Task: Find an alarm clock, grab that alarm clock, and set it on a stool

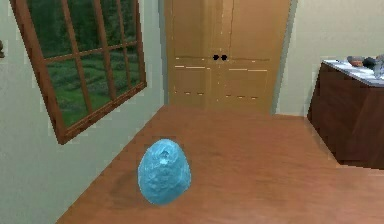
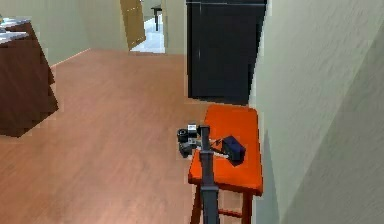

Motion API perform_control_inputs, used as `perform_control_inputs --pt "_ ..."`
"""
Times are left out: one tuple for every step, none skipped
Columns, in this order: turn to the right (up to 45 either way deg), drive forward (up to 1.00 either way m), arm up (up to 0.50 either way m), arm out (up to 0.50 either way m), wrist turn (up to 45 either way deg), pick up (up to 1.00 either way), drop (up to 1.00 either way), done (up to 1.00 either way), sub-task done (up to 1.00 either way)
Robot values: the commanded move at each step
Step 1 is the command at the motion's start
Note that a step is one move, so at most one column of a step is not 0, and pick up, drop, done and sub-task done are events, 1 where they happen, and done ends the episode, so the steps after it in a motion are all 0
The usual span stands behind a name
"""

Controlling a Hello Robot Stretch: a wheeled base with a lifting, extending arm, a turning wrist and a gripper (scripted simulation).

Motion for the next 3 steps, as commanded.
perform_control_inputs --pt "0.0 0.00 0.00 0.00 0.0 0.00 1.00 0.00 0.00" --pt "0.0 0.00 0.10 0.00 0.0 0.00 0.00 0.00 0.00" --pt "0.0 0.00 0.00 -0.08 0.0 0.00 0.00 0.00 0.00"
